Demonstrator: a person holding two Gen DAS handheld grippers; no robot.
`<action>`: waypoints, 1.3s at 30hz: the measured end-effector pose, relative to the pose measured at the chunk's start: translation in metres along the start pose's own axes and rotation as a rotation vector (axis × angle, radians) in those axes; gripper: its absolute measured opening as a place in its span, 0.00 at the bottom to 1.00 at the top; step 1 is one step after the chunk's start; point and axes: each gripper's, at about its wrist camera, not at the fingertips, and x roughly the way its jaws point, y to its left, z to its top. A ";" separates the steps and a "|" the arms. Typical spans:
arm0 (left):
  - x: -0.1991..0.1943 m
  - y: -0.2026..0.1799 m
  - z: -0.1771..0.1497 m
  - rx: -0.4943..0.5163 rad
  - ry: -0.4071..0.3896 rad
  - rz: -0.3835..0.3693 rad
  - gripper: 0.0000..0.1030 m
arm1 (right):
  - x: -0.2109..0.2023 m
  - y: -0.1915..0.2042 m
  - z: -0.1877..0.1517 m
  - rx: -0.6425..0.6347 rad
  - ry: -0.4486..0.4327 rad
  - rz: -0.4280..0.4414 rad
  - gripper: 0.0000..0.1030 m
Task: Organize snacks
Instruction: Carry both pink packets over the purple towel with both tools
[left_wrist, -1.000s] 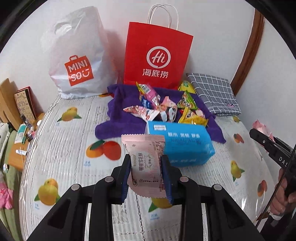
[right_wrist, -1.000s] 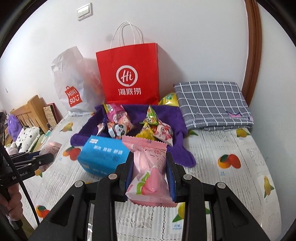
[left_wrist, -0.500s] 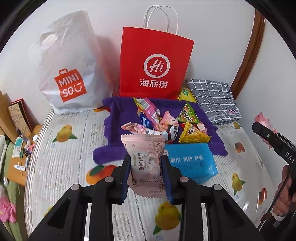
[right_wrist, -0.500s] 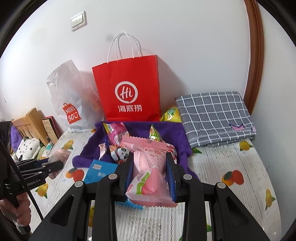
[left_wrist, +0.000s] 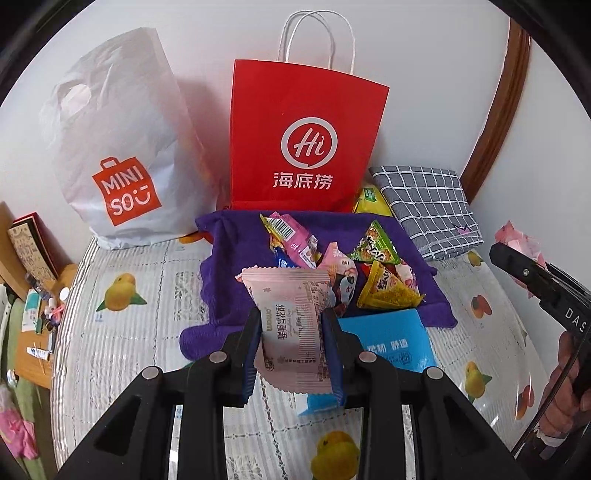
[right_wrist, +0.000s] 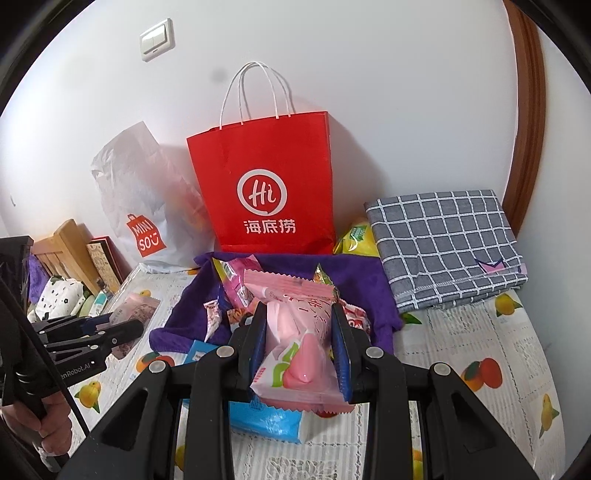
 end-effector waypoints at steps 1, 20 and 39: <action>0.002 0.000 0.002 0.003 0.000 -0.002 0.29 | 0.002 0.001 0.002 0.001 0.001 0.003 0.30; 0.025 0.013 0.028 -0.001 0.002 -0.019 0.29 | 0.048 0.012 0.026 -0.011 0.025 0.012 0.30; 0.054 0.025 0.052 -0.005 0.015 -0.012 0.29 | 0.100 -0.010 0.037 -0.001 0.084 -0.022 0.31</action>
